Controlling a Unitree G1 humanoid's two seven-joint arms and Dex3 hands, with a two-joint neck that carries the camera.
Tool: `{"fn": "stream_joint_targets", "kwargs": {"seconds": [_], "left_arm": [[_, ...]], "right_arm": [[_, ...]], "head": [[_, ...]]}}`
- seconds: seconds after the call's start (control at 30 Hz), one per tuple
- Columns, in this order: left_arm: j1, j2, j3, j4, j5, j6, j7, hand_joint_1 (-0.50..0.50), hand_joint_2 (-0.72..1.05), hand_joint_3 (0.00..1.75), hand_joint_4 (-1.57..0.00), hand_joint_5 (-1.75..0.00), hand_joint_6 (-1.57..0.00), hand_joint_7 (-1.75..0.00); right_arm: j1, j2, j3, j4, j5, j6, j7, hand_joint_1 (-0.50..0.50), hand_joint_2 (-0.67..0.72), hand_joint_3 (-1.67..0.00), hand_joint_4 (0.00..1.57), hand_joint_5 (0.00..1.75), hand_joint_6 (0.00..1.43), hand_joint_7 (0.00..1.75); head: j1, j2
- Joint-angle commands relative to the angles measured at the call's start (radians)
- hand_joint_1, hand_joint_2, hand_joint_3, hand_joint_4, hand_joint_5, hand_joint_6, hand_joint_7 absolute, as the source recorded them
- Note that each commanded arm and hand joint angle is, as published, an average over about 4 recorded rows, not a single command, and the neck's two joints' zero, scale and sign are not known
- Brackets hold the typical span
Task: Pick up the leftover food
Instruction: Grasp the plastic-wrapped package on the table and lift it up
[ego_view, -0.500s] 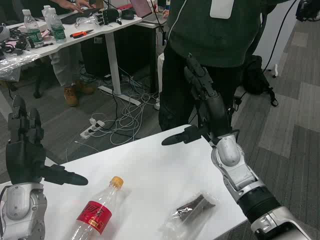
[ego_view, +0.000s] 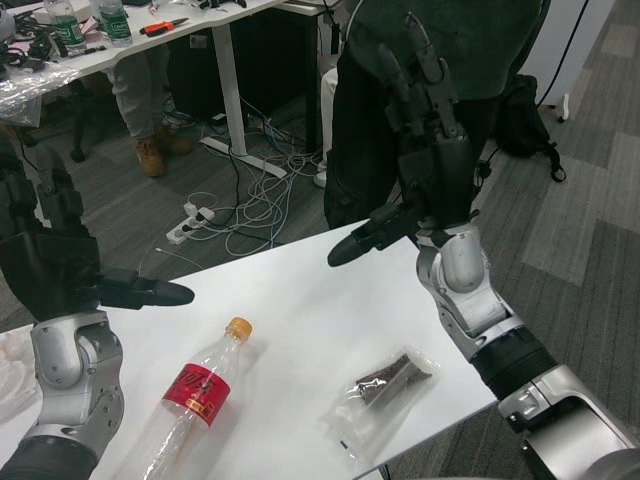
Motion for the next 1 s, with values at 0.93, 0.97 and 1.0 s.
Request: {"fn": "stream_joint_targets", "kwargs": {"seconds": [0.93, 0.97, 1.0], "left_arm": [[0.007, 0.01, 0.002, -0.011, -0.003, 0.007, 0.002, -0.5, -0.37, 0.0, -0.15, 0.0, 0.0, 0.0], [0.008, 0.01, 0.002, -0.011, -0.003, 0.007, 0.002, -0.5, -0.37, 0.0, -0.15, 0.0, 0.0, 0.0], [0.008, 0.01, 0.002, -0.011, -0.002, 0.007, 0.002, -0.5, -0.37, 0.0, -0.15, 0.0, 0.0, 0.0]], "right_arm": [[-0.002, 0.004, 0.018, -0.013, 0.01, -0.007, -0.009, -0.38, 0.34, 0.0, 0.0, 0.0, 0.0, 0.0], [-0.002, 0.003, 0.02, -0.013, 0.012, -0.007, -0.009, -0.38, 0.34, 0.0, 0.0, 0.0, 0.0, 0.0], [-0.002, 0.002, 0.02, -0.013, 0.013, -0.007, -0.01, -0.38, 0.34, 0.0, 0.0, 0.0, 0.0, 0.0]], "head": [[-0.005, -0.001], [-0.002, -0.003], [0.0, -0.003]]}}
